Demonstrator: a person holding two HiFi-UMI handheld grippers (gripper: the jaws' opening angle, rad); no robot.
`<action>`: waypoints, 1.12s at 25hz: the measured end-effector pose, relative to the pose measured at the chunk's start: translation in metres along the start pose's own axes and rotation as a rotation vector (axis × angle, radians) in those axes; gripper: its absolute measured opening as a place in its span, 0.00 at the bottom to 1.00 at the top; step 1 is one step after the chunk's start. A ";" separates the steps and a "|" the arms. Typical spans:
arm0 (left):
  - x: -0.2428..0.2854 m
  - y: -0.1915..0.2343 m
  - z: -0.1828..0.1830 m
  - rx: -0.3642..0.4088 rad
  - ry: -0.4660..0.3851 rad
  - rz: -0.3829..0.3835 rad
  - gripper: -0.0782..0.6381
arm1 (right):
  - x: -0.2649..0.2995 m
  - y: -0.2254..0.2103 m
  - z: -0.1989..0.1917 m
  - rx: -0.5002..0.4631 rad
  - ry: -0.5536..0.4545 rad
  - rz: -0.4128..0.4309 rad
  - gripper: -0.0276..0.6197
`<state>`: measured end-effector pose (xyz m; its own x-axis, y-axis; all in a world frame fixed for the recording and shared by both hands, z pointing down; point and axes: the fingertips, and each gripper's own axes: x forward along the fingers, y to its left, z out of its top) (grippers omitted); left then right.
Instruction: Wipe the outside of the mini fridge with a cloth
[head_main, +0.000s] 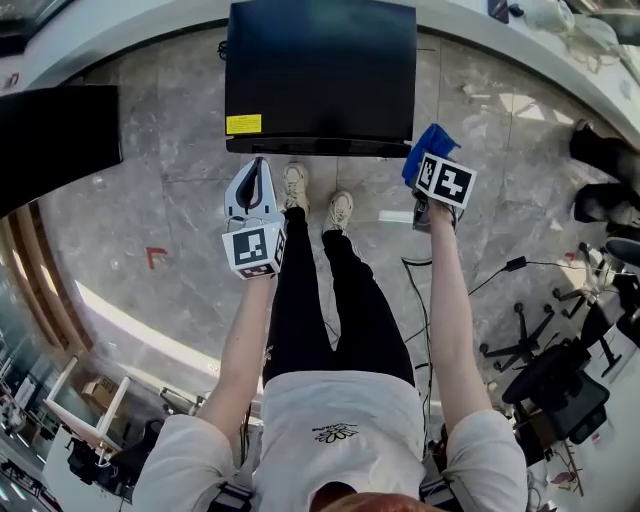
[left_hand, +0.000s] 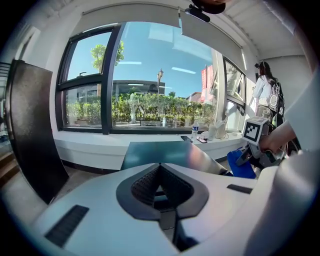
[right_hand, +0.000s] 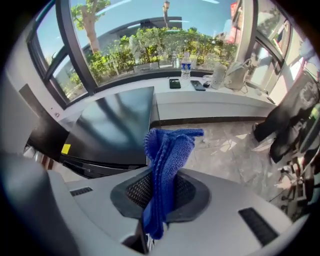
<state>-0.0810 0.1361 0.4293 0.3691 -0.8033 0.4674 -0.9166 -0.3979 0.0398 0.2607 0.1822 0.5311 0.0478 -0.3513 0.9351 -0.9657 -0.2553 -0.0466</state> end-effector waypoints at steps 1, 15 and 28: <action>-0.002 0.003 0.003 -0.002 -0.003 0.007 0.12 | -0.008 -0.002 0.003 0.025 -0.019 0.001 0.16; -0.061 0.023 0.207 -0.045 -0.186 0.058 0.12 | -0.236 0.071 0.133 0.112 -0.523 0.217 0.16; -0.100 -0.068 0.356 0.031 -0.380 -0.086 0.12 | -0.431 0.104 0.185 -0.060 -0.957 0.299 0.16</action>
<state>-0.0006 0.0860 0.0653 0.4808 -0.8707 0.1032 -0.8767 -0.4798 0.0355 0.1865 0.1406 0.0583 -0.0395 -0.9767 0.2110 -0.9816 -0.0016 -0.1911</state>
